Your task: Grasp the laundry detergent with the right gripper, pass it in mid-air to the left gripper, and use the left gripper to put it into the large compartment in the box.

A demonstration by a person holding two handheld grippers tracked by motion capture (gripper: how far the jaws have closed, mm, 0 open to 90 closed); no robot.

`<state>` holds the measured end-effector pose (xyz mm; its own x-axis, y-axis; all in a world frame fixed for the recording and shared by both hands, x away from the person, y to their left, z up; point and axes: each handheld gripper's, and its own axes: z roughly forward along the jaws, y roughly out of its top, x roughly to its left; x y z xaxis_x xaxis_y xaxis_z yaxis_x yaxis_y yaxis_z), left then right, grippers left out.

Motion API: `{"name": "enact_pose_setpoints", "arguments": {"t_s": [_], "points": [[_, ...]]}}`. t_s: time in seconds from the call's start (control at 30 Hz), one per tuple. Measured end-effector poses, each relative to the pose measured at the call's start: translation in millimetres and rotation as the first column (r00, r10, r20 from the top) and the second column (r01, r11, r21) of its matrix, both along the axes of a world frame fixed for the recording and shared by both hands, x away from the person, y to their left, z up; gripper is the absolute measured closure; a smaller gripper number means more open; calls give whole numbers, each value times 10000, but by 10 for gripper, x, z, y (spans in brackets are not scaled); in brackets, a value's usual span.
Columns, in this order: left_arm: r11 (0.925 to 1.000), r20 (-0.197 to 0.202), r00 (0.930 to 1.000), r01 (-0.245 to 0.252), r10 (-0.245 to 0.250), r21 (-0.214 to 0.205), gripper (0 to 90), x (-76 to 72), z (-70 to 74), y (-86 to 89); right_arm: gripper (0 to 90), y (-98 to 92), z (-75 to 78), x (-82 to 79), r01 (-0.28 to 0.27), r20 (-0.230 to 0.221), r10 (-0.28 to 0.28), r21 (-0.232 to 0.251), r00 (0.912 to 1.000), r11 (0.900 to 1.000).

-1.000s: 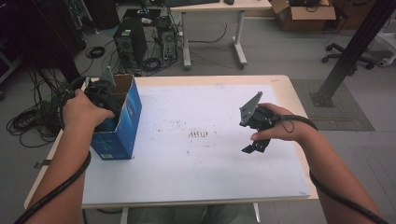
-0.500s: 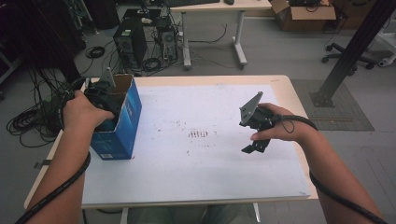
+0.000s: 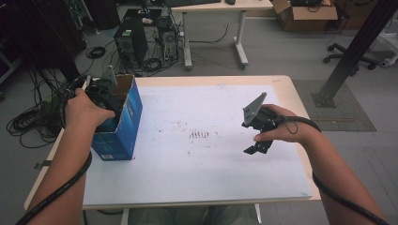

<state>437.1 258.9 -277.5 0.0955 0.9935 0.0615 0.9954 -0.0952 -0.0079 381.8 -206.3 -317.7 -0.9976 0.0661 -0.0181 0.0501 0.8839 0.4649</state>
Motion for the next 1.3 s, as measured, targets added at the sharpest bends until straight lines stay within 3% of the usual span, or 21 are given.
{"name": "enact_pose_setpoints", "arguments": {"t_s": [0.27, 0.9, 1.1, 1.3], "points": [[10000, -101, 9999, -7, 6, -21, 307, -15, 35, 1, 29, 0, 2, 0, 1, 11, -1, 30, 10000, 10000], [9999, 152, 9999, 69, -71, 110, 250, -76, 214, -4, 28, -8, 27, -14, 16, 41, -16, 141, 10000, 9999], [9981, 526, 9968, 605, -608, 89, 221, -135, 338, -16, 28, -9, 53, -16, 23, 93, -25, 174, 10000, 9998], [9913, 845, 9877, 1309, -1316, 140, 165, -197, 471, -52, 28, -3, 80, -15, -16, 140, 13, 172, 9999, 9999]]}}
